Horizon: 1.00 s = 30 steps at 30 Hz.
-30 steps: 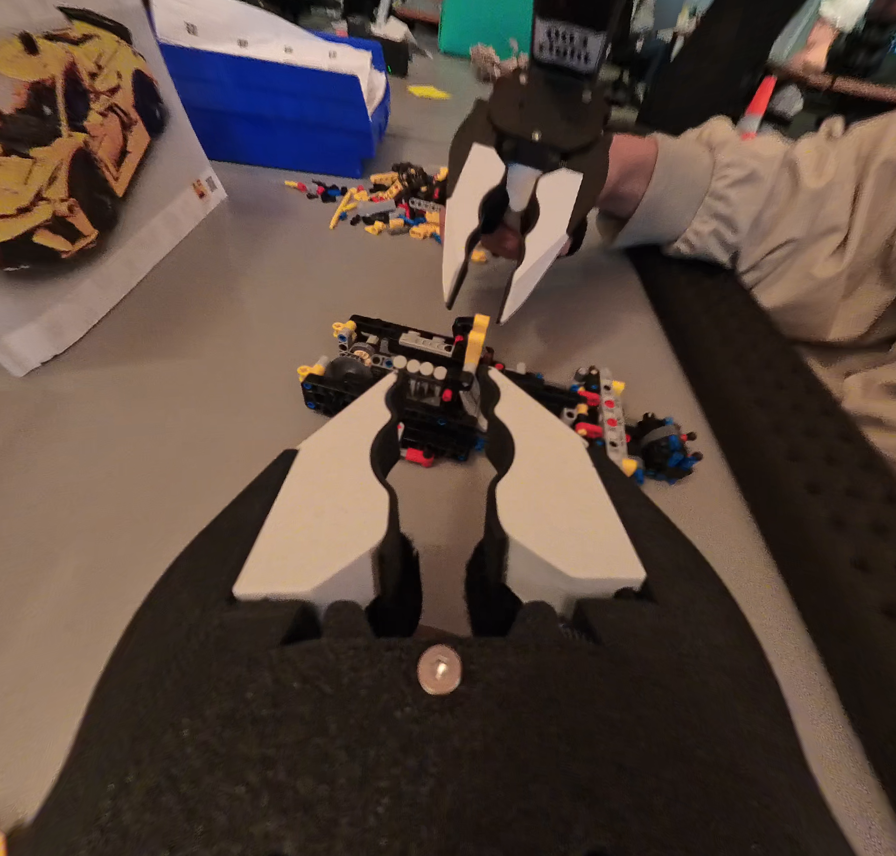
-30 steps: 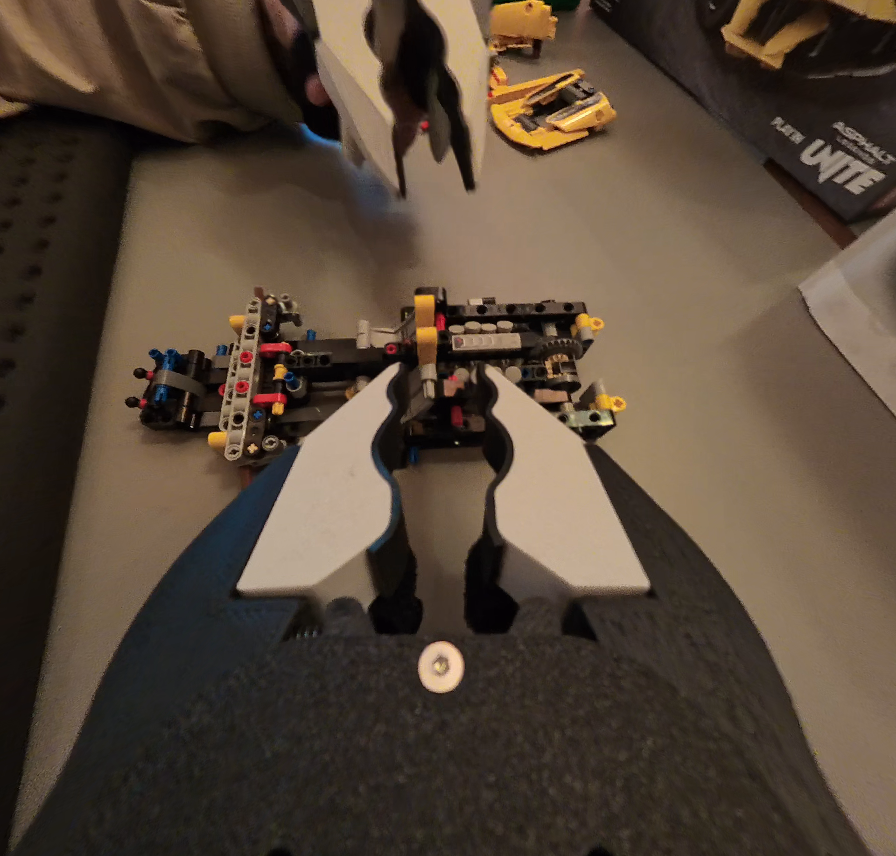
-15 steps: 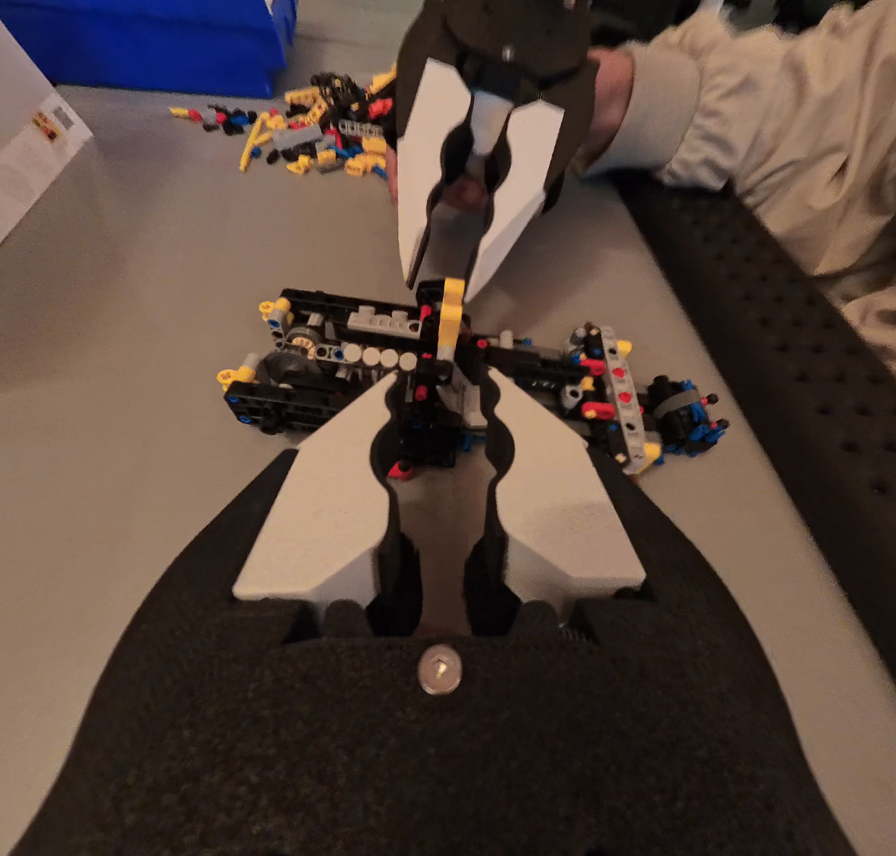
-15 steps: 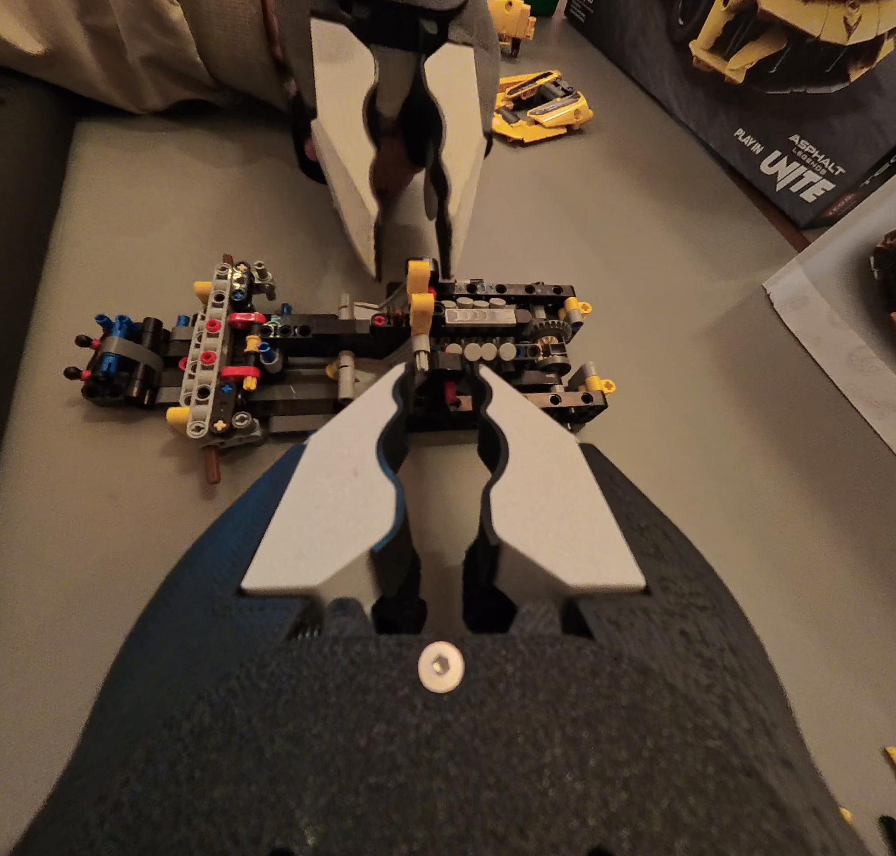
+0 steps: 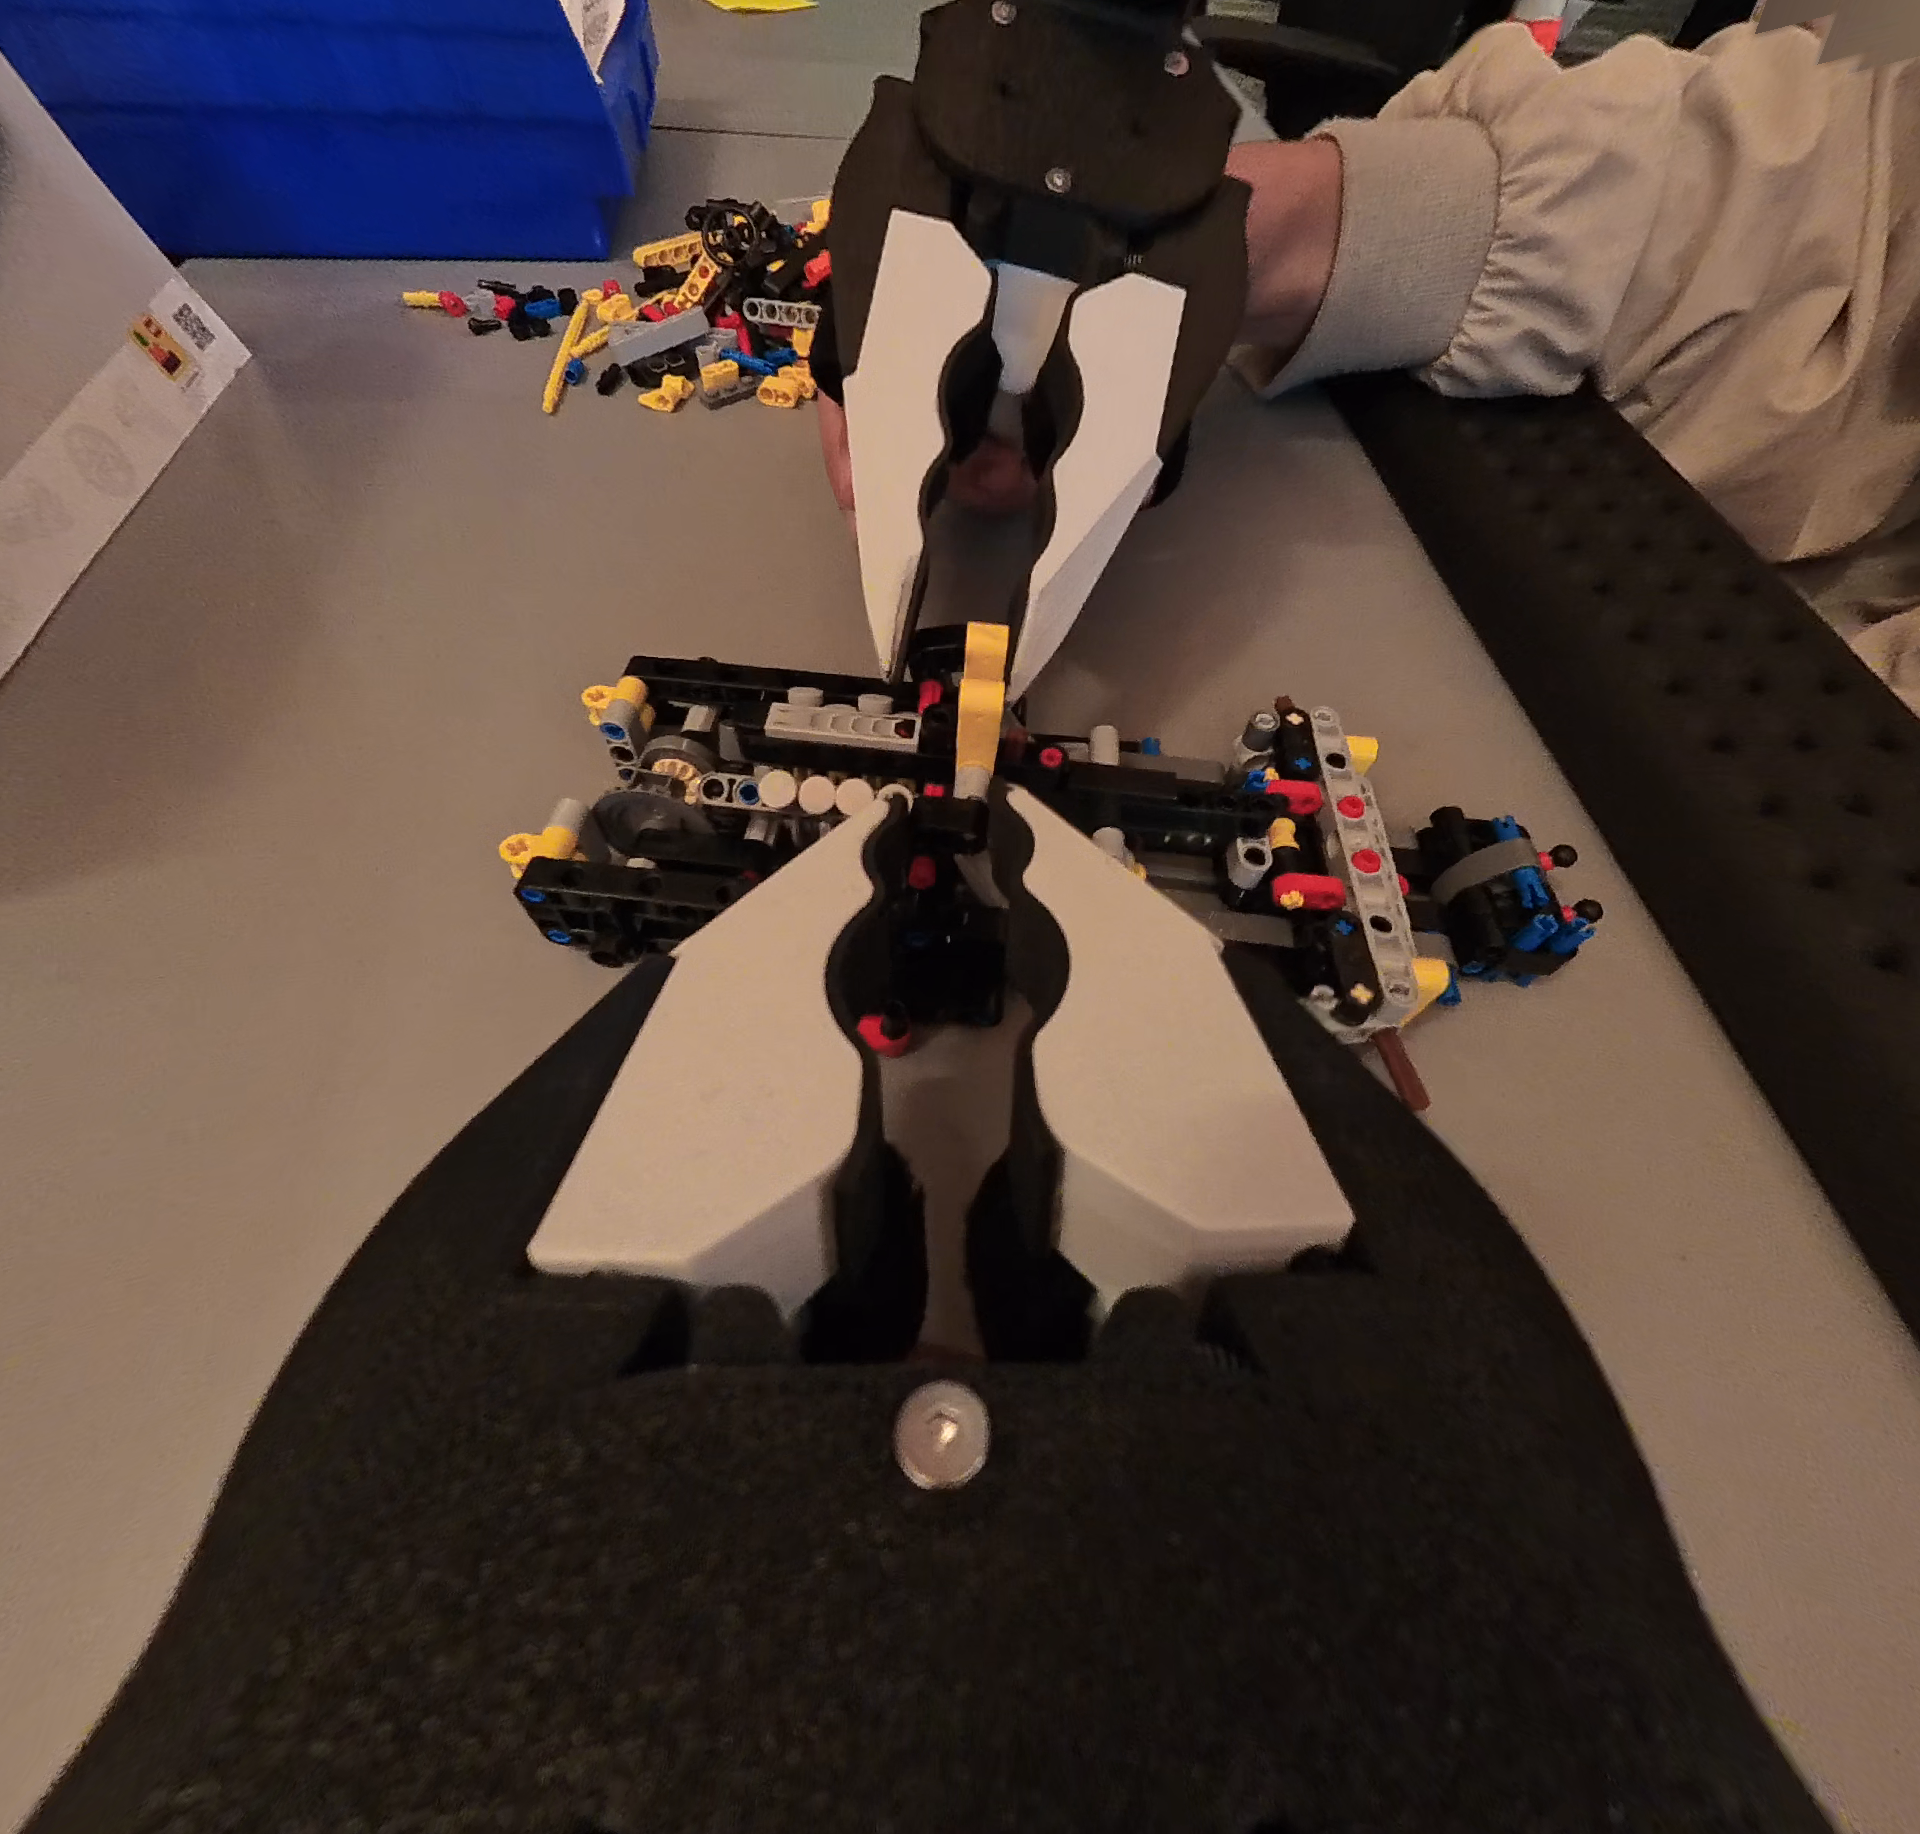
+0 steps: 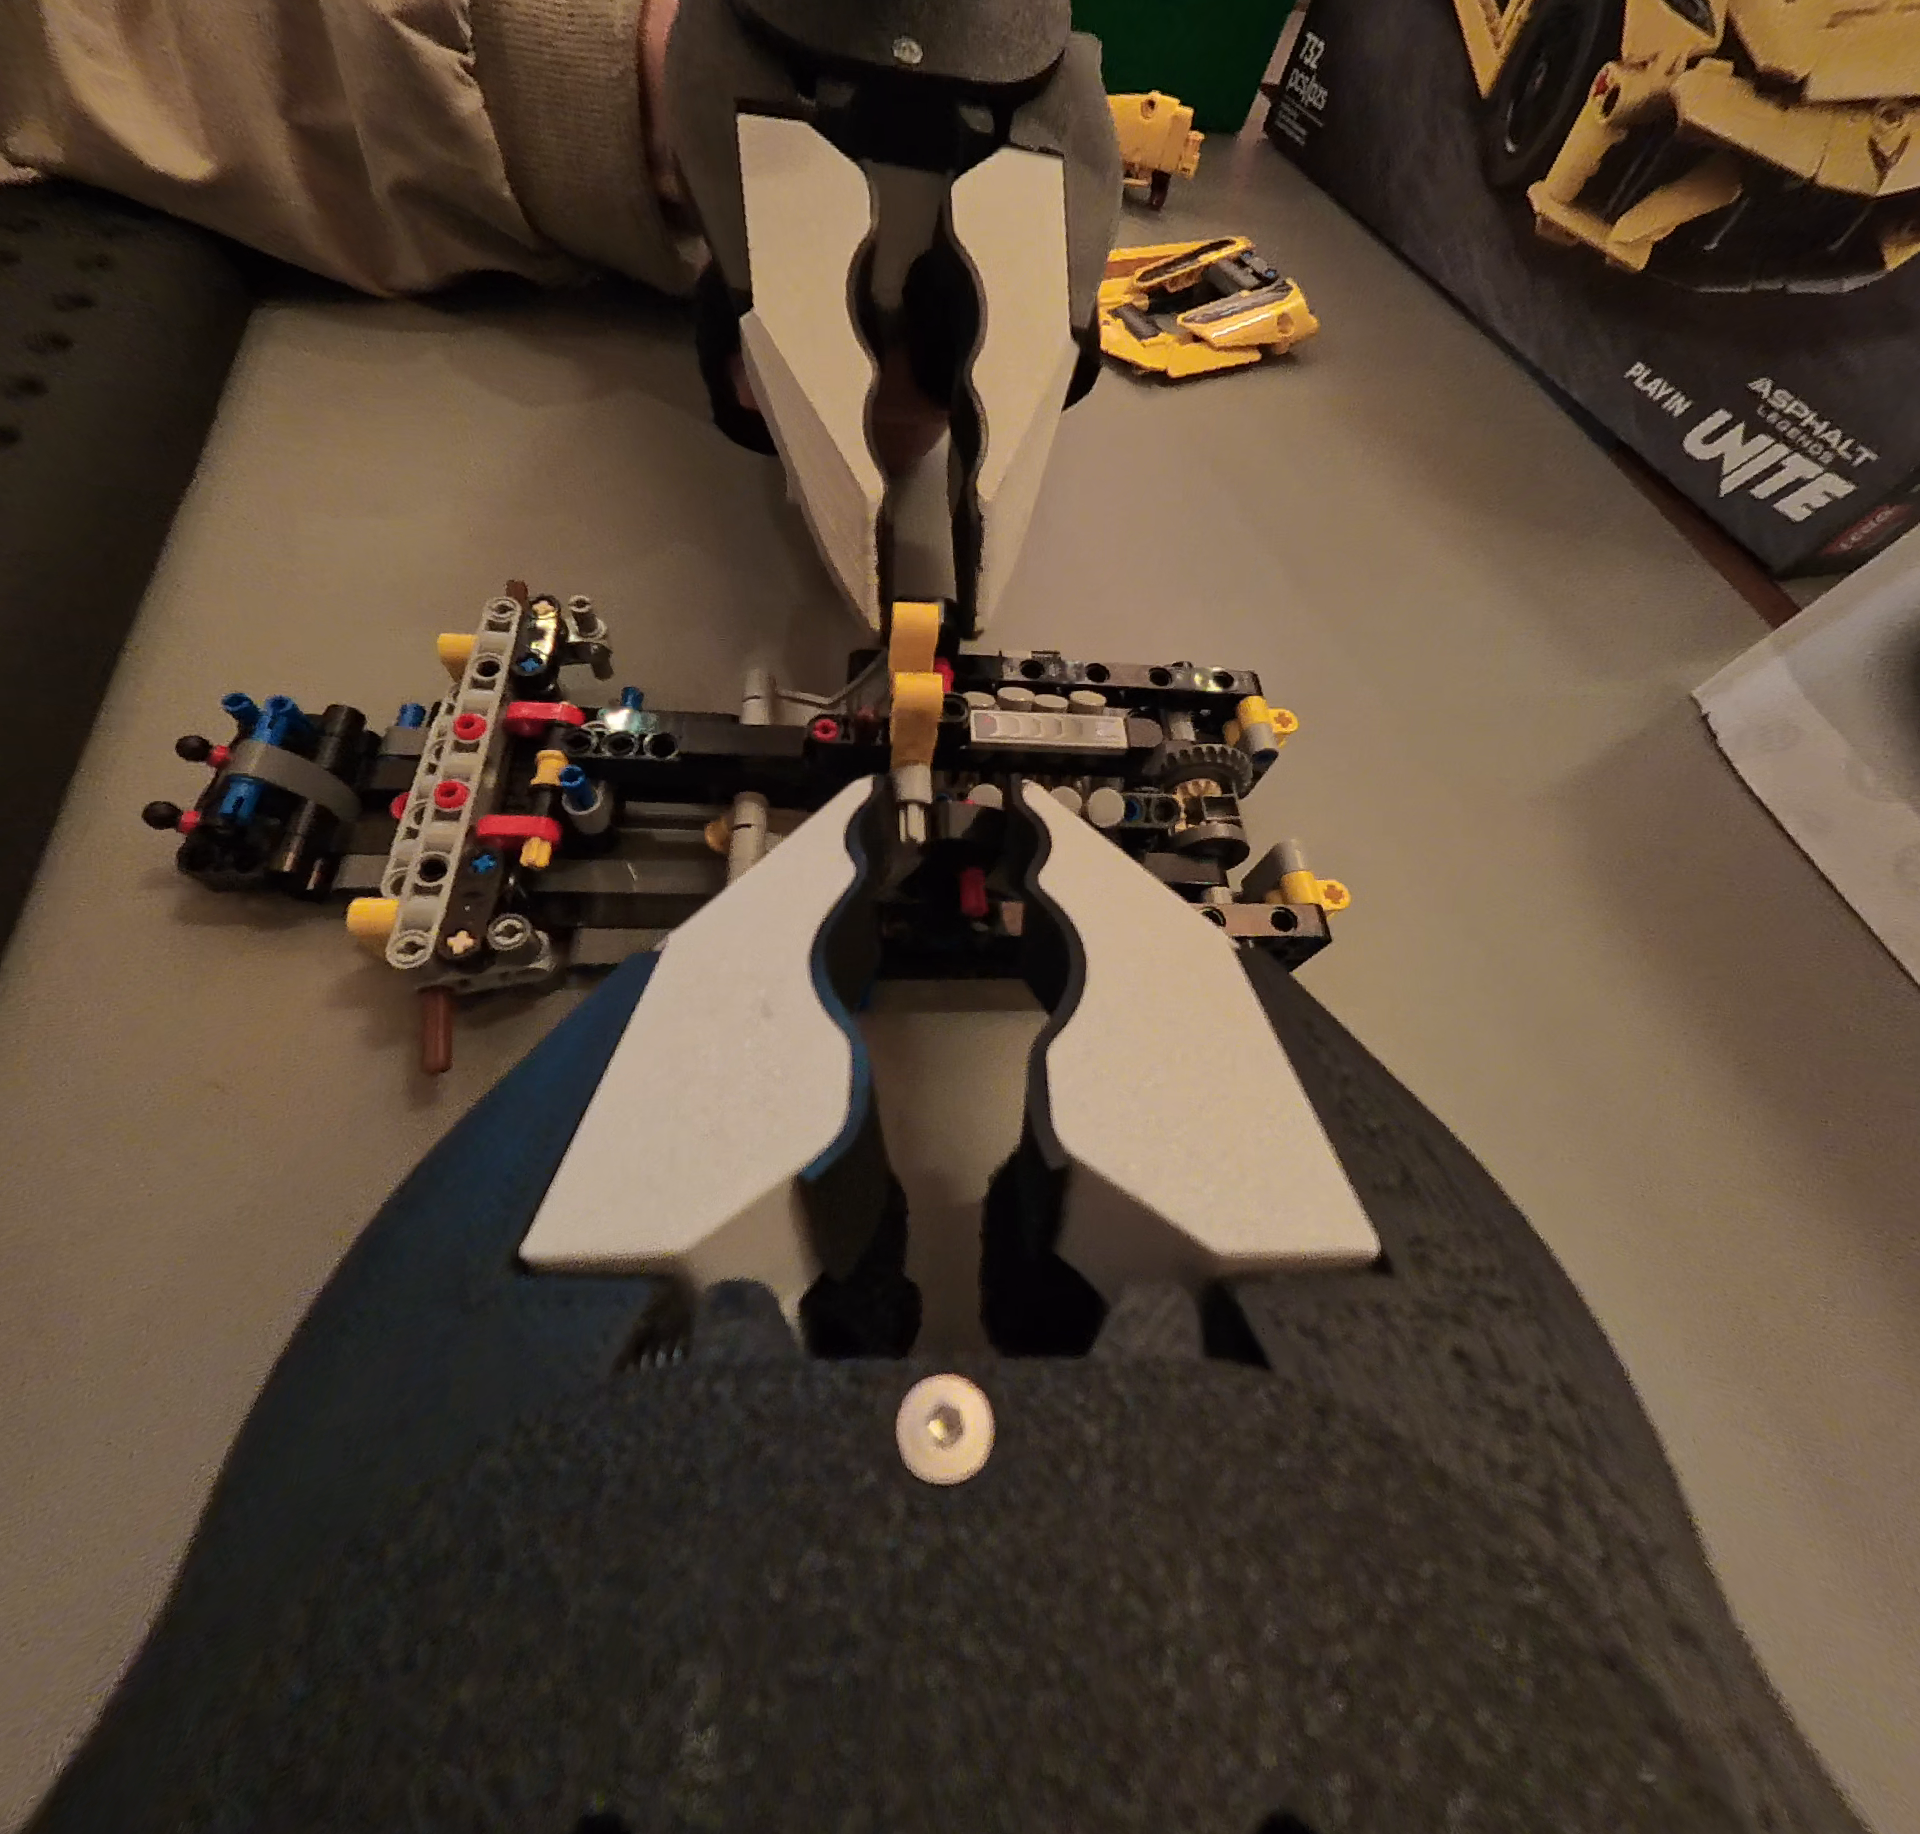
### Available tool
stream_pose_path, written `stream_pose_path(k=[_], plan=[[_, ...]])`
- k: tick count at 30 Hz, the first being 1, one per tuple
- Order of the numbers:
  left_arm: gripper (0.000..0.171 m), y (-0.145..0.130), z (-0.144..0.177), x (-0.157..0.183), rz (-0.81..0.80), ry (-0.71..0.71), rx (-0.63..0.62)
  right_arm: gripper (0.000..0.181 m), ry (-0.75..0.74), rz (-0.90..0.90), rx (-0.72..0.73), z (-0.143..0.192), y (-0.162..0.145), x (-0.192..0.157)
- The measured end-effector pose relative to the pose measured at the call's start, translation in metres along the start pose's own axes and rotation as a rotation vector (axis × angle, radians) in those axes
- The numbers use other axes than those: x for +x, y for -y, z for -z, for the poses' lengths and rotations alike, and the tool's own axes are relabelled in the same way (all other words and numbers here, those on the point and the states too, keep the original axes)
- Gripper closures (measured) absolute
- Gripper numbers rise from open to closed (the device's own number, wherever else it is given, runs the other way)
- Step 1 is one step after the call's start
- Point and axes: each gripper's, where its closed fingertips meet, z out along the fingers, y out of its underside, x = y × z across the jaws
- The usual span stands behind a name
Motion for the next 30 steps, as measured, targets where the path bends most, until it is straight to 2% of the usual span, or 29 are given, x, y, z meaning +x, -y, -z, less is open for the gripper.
stream_pose_path(k=[6,15,19,24,28,30], plan=[[0.157,-0.001,0.002,0.006,-0.062,-0.018,-0.009,0.162,0.045,-0.011,0.001,0.003,-0.001,-0.006],[0.157,0.0,0.0,0.006,-0.032,-0.008,-0.001,0.159,-0.005,-0.034,-0.033,0.013,-0.008,-0.004],[0.156,-0.003,-0.001,0.006,0.008,-0.023,-0.021,0.165,0.056,-0.198,-0.054,0.017,-0.009,-0.009],[0.155,-0.013,0.003,0.004,0.017,-0.006,-0.091,0.174,0.096,-0.193,-0.068,0.019,-0.008,-0.017],[0.149,-0.015,0.016,0.007,0.145,0.003,-0.1,0.163,0.168,-0.256,-0.144,0.012,-0.016,-0.038],[0.148,-0.017,0.02,0.016,0.085,0.05,-0.1,0.158,0.179,-0.209,-0.189,0.008,-0.02,-0.047]])
